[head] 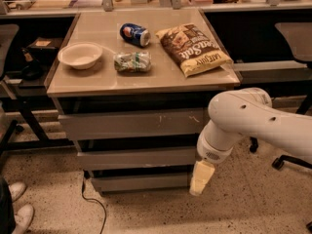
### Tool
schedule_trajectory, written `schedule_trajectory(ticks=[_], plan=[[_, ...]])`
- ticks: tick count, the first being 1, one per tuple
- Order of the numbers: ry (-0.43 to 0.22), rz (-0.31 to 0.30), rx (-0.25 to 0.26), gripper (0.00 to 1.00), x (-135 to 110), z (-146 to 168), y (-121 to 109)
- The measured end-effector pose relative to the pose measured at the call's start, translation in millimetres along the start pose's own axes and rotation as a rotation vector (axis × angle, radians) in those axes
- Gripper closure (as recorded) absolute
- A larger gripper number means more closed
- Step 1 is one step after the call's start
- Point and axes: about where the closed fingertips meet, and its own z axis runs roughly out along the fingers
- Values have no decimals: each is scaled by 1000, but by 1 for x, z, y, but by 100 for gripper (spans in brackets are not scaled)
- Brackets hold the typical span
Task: Open middle drawer
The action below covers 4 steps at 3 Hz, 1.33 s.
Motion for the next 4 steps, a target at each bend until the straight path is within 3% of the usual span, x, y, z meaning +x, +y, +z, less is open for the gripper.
schedule_trajectory(ticks=[1, 2, 4], plan=[[-5, -5, 0, 0, 0, 3, 3], [-19, 22, -32, 0, 0, 48, 3], [-117, 100, -50, 0, -12, 129, -32]])
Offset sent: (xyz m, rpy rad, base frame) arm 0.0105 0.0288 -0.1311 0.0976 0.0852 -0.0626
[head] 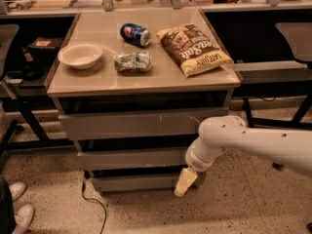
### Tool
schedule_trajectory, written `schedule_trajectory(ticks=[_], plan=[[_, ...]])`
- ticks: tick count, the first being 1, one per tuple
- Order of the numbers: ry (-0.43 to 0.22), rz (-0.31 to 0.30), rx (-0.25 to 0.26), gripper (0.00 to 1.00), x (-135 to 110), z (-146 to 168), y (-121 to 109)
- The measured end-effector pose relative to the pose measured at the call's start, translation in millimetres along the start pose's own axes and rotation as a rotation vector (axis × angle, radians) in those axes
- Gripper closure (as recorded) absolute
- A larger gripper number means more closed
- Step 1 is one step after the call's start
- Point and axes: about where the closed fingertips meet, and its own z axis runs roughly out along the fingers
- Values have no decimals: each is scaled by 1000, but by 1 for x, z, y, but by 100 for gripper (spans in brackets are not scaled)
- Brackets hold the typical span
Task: Open middle drawer
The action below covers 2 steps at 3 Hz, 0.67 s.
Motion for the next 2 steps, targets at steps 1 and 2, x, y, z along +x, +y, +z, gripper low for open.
schedule_trajectory(ticks=[1, 2], plan=[[0, 0, 0, 0, 0, 0, 0], [-27, 9, 6, 0, -2, 13, -10]])
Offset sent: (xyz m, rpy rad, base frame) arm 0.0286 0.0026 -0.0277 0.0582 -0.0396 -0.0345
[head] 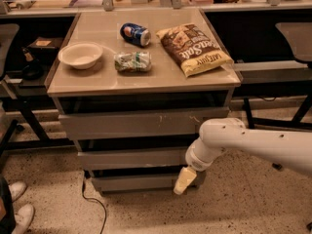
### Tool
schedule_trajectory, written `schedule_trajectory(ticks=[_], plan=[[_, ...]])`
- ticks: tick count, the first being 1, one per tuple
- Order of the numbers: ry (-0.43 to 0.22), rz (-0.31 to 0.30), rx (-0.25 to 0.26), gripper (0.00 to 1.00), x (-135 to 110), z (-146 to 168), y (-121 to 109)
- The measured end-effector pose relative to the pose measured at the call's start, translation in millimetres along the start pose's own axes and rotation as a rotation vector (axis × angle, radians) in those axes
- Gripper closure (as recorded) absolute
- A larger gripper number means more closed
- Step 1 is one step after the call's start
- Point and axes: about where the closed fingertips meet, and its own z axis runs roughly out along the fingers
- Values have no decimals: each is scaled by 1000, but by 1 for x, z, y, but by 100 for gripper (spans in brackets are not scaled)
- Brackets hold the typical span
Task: Open middle drawer
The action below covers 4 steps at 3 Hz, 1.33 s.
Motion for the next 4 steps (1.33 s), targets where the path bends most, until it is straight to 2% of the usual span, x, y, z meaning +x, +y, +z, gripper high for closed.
schedule_trajectory(ticks=[2, 4], plan=[[-56, 5, 66, 0, -16, 25, -48], [-70, 9, 71, 0, -18, 51, -73]])
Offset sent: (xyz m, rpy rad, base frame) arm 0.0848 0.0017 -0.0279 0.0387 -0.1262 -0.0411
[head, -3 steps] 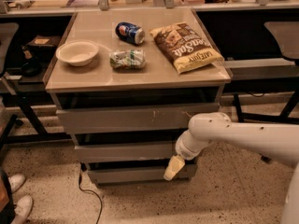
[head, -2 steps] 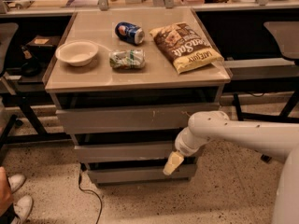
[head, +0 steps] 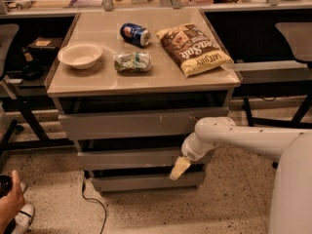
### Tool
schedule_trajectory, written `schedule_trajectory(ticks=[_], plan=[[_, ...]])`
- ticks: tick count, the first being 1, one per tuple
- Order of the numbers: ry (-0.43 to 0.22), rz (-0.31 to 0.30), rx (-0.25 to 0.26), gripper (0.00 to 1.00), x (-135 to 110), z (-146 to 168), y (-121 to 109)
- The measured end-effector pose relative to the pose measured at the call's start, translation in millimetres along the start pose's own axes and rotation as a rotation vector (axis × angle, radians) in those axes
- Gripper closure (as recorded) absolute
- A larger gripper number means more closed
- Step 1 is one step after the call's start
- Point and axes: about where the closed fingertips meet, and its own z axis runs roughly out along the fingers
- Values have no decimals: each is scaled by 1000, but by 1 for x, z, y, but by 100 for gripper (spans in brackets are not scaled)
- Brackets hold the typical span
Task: Open middle drawer
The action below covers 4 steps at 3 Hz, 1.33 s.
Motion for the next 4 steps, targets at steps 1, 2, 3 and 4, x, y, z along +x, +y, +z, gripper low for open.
schedule_trajectory(ticks=[1, 2, 3, 4], plan=[[-5, 1, -5, 0, 1, 15, -7], [3, 12, -42, 0, 6, 39, -5], [21, 13, -77, 0, 10, 53, 2], [21, 13, -77, 0, 9, 51, 2]])
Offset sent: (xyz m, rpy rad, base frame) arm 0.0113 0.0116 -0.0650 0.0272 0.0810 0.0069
